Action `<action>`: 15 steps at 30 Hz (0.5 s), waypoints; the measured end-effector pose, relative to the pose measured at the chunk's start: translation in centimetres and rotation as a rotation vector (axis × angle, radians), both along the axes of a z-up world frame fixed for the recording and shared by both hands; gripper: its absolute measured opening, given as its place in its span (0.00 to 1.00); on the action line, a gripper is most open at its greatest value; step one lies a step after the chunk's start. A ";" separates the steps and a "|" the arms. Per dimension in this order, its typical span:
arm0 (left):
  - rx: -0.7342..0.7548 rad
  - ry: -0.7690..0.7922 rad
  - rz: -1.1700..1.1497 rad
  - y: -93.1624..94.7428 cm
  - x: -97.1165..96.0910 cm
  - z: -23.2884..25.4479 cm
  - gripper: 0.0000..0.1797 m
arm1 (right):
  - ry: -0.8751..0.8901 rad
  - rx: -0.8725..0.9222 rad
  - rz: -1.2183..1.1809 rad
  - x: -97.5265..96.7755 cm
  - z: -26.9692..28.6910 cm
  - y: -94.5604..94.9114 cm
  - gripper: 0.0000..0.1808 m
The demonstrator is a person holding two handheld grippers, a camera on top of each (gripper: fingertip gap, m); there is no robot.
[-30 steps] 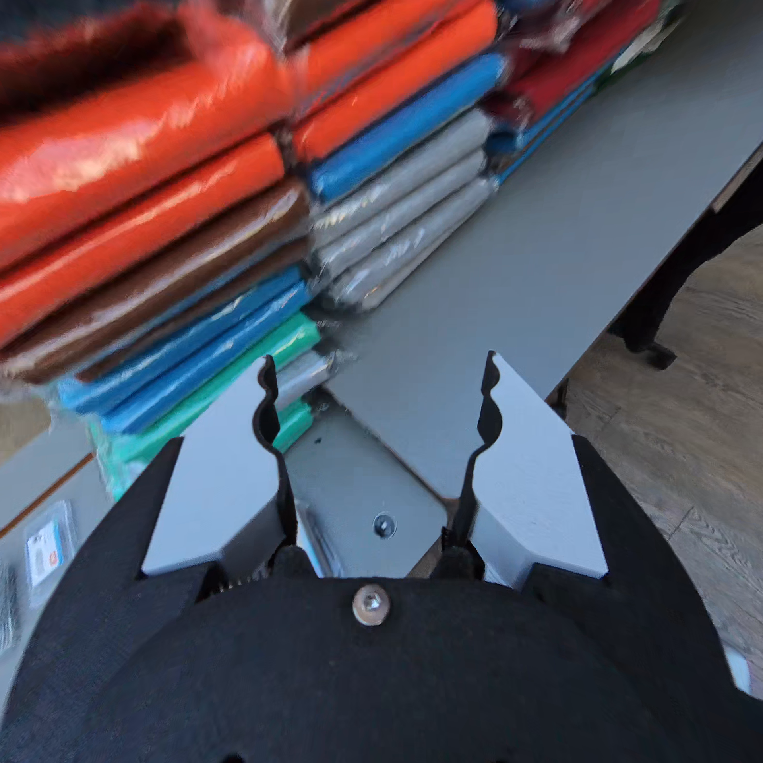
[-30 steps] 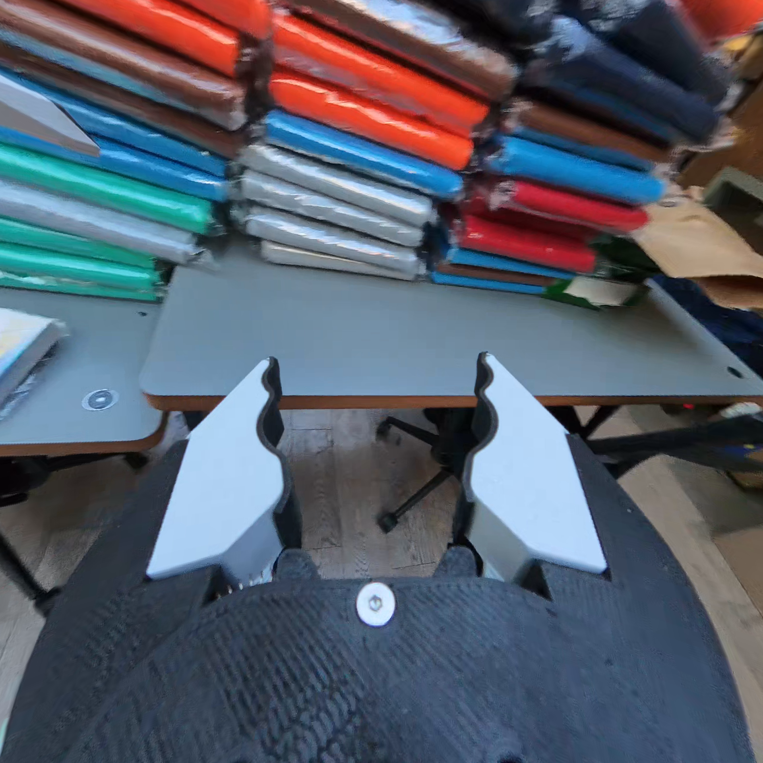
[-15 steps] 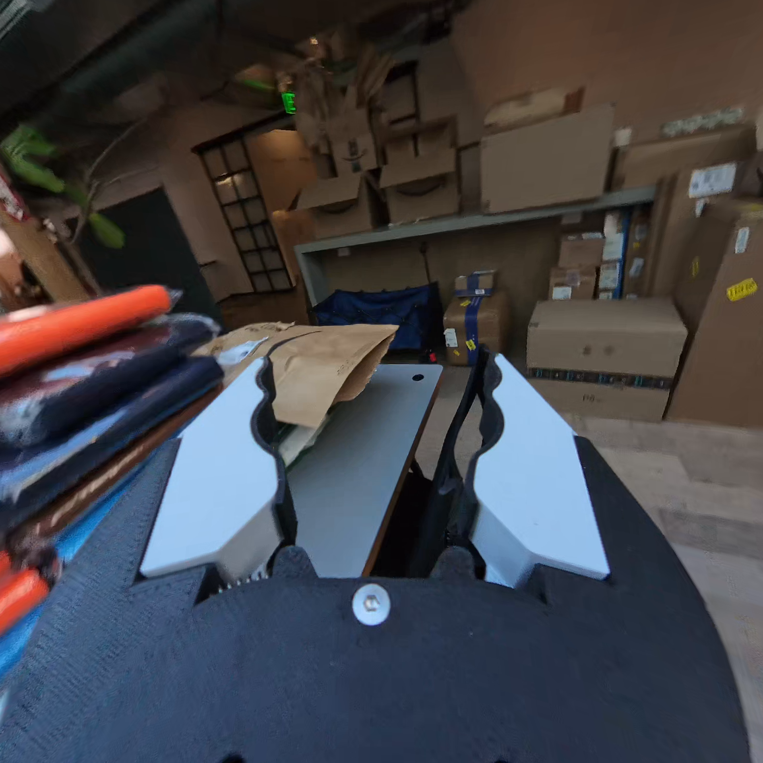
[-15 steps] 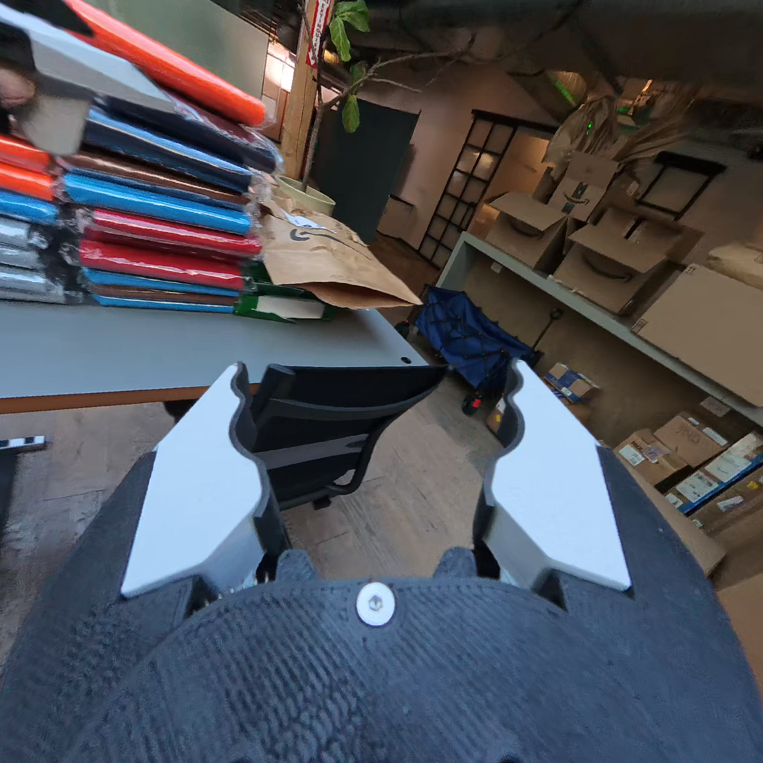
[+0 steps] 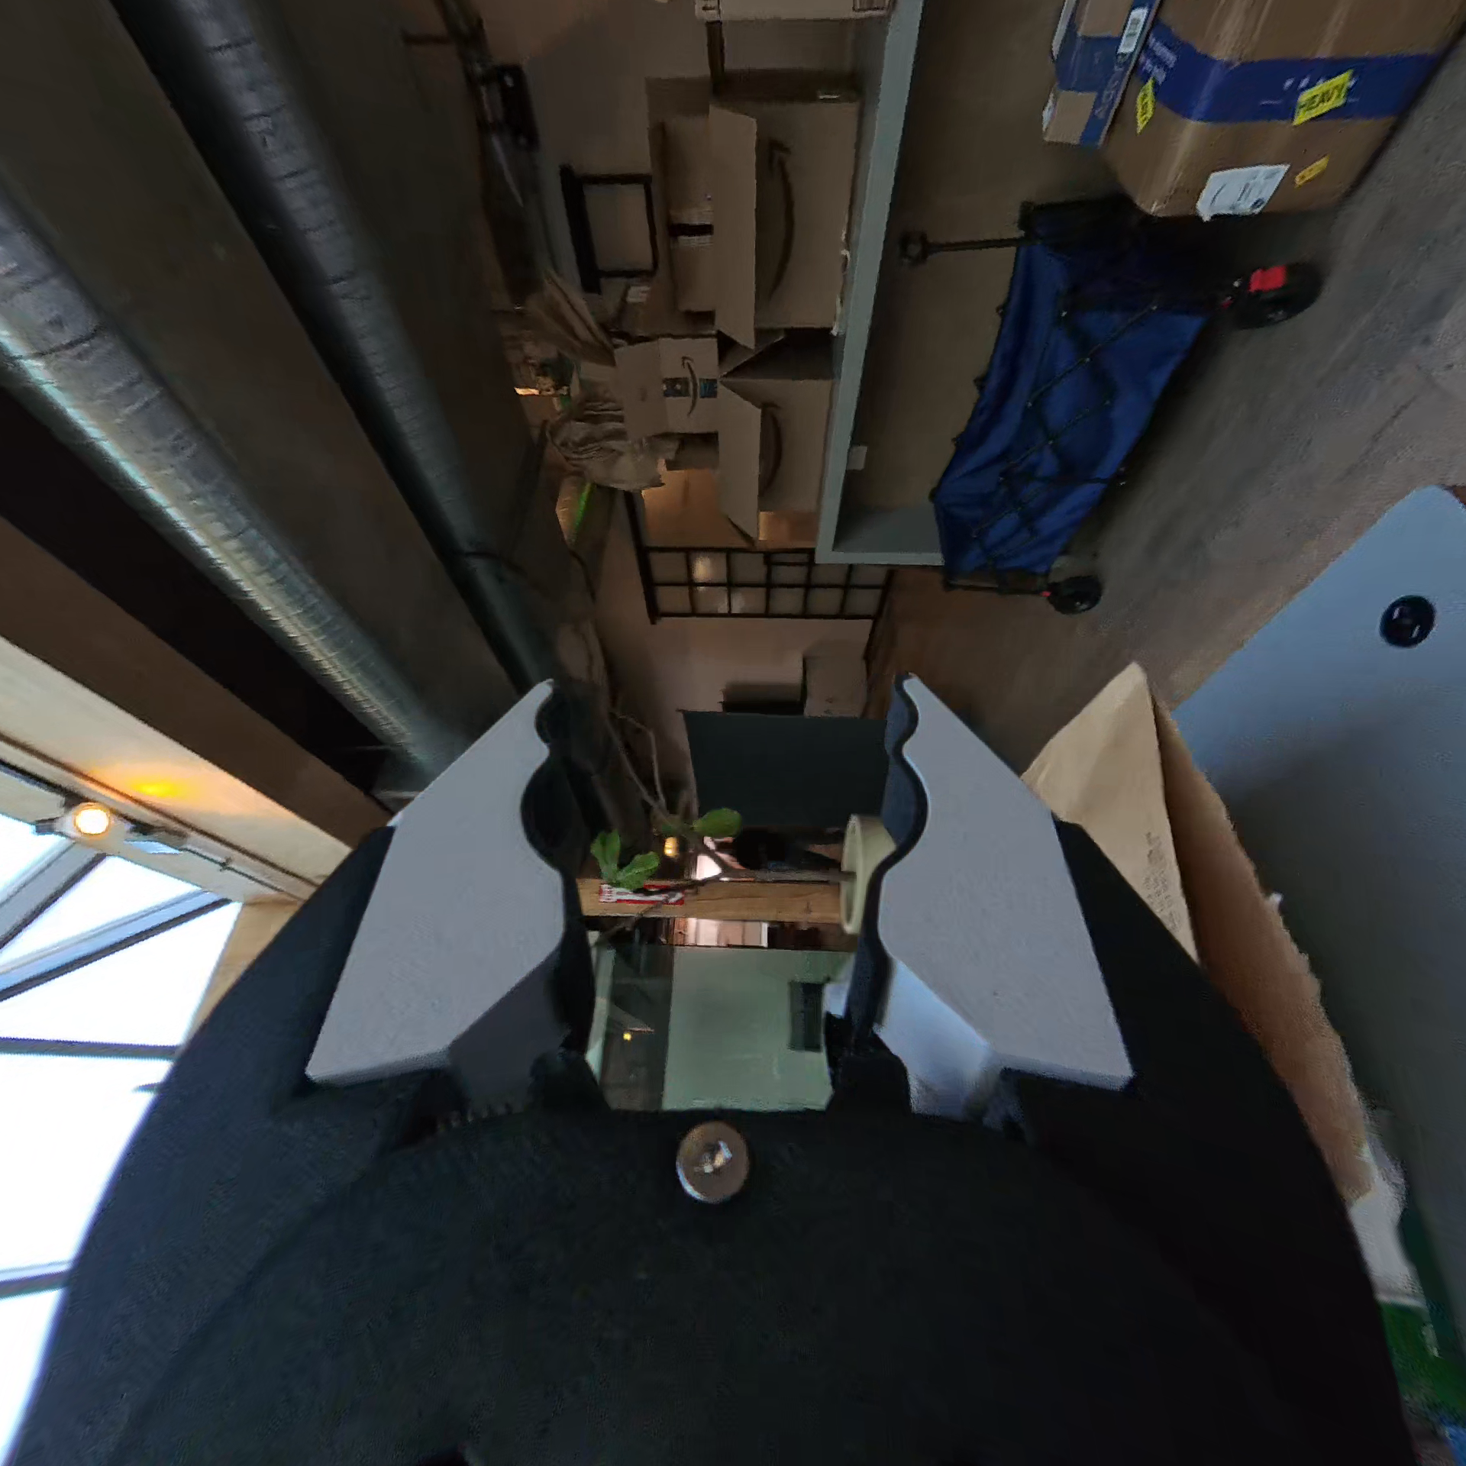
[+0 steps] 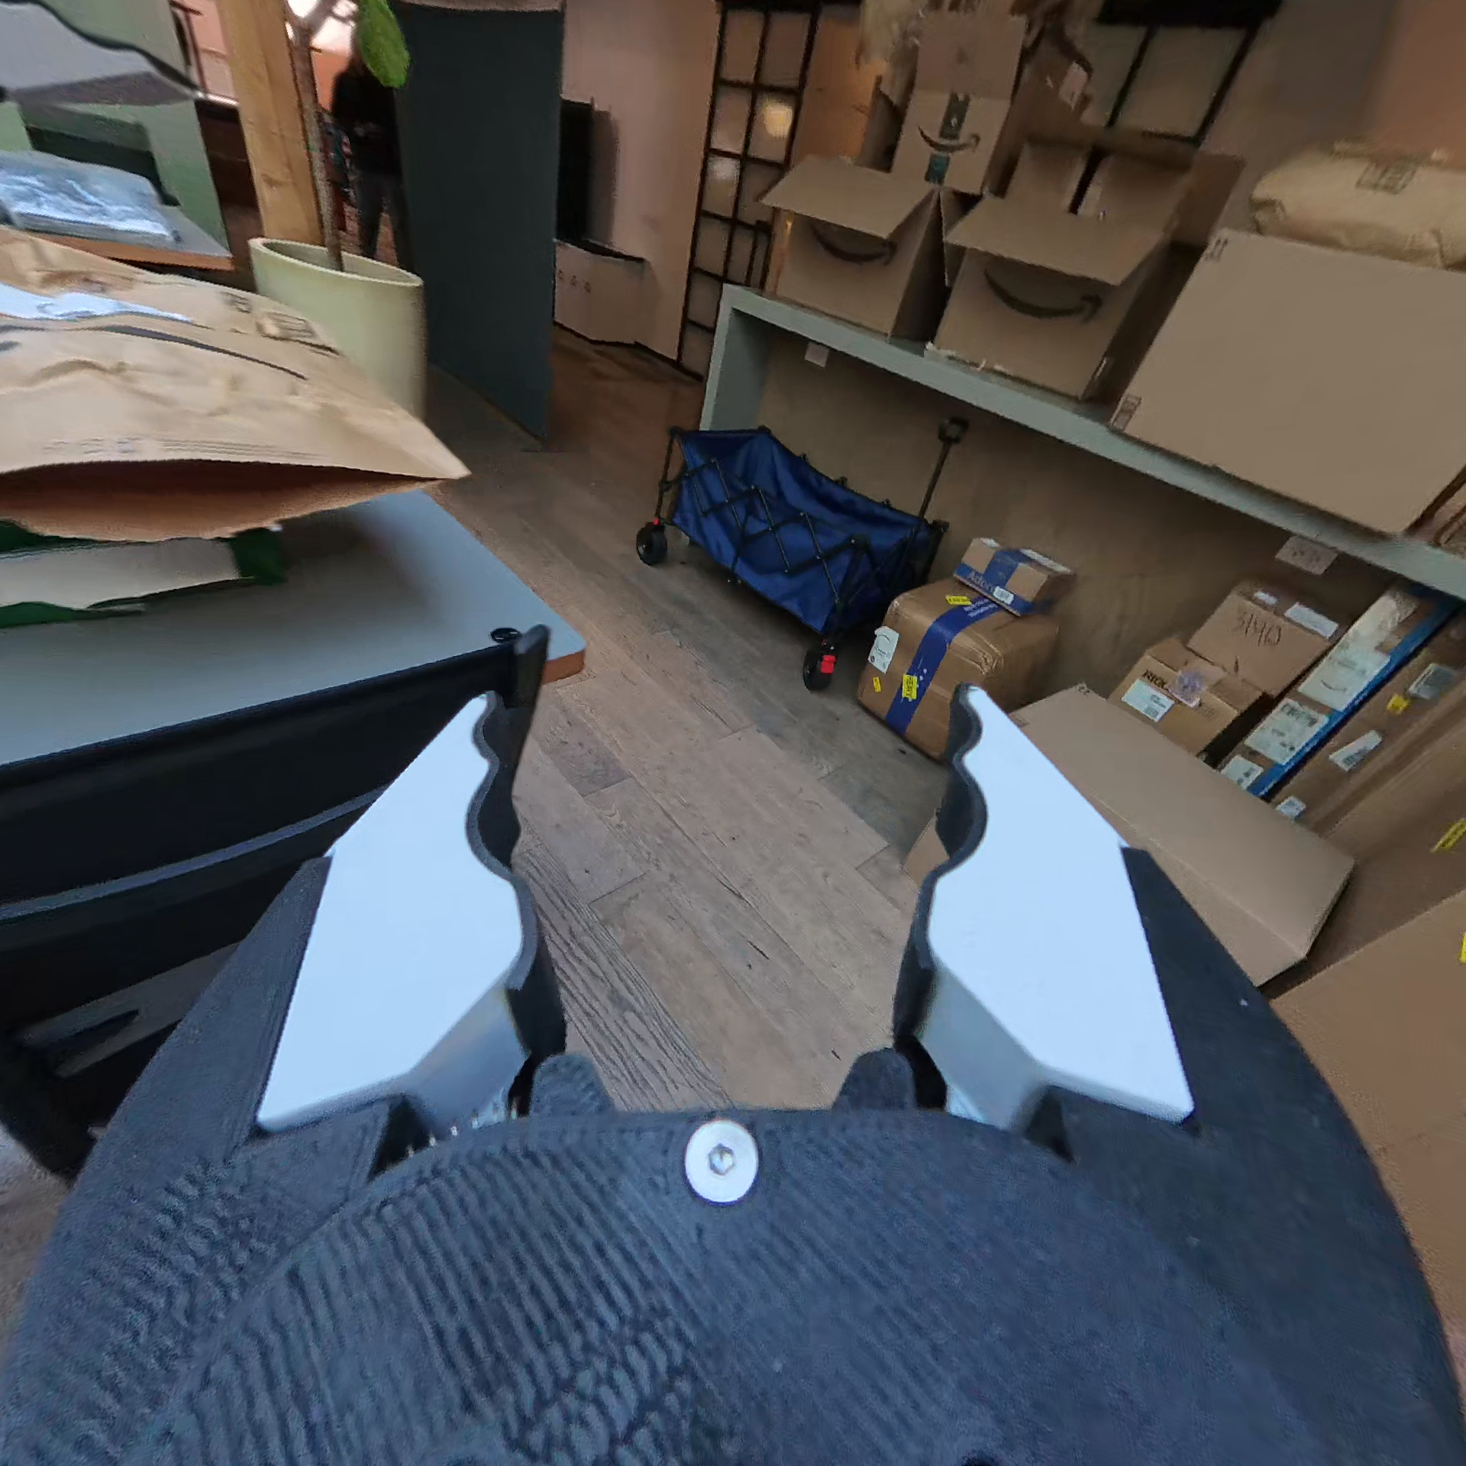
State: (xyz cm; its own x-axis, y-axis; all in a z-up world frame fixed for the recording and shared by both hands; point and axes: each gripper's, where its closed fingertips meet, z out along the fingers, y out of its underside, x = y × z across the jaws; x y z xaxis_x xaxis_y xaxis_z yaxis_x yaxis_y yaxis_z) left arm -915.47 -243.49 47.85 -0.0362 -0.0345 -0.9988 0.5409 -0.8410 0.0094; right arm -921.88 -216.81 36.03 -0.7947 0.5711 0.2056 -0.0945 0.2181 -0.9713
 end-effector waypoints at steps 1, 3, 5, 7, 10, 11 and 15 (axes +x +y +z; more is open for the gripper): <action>0.056 -0.011 0.016 -1.3 -2.0 -0.8 0.44 | -0.010 0.002 -0.011 -2.3 -0.2 -0.1 0.60; 0.288 -0.031 0.062 -3.9 -5.0 -3.5 0.47 | -0.024 0.020 -0.028 -6.6 -1.0 -0.3 0.59; 0.626 -0.050 0.067 -4.9 -6.7 -7.5 0.45 | -0.036 0.033 -0.012 -10.4 -2.2 -0.6 0.54; 0.887 -0.009 0.096 -6.1 -7.0 -10.7 0.48 | -0.073 0.042 0.052 -14.1 -4.1 -1.8 0.49; 1.045 0.153 0.235 -9.9 -4.6 -13.9 0.48 | -0.167 0.094 0.254 -19.1 -7.5 -6.6 0.44; 1.048 0.208 0.296 -11.4 -3.3 -14.7 0.48 | -0.188 0.116 0.326 -20.5 -8.2 -8.8 0.44; 0.912 0.295 0.610 -17.7 4.0 -18.2 0.50 | -0.238 0.190 0.668 -21.5 -9.0 -19.9 0.45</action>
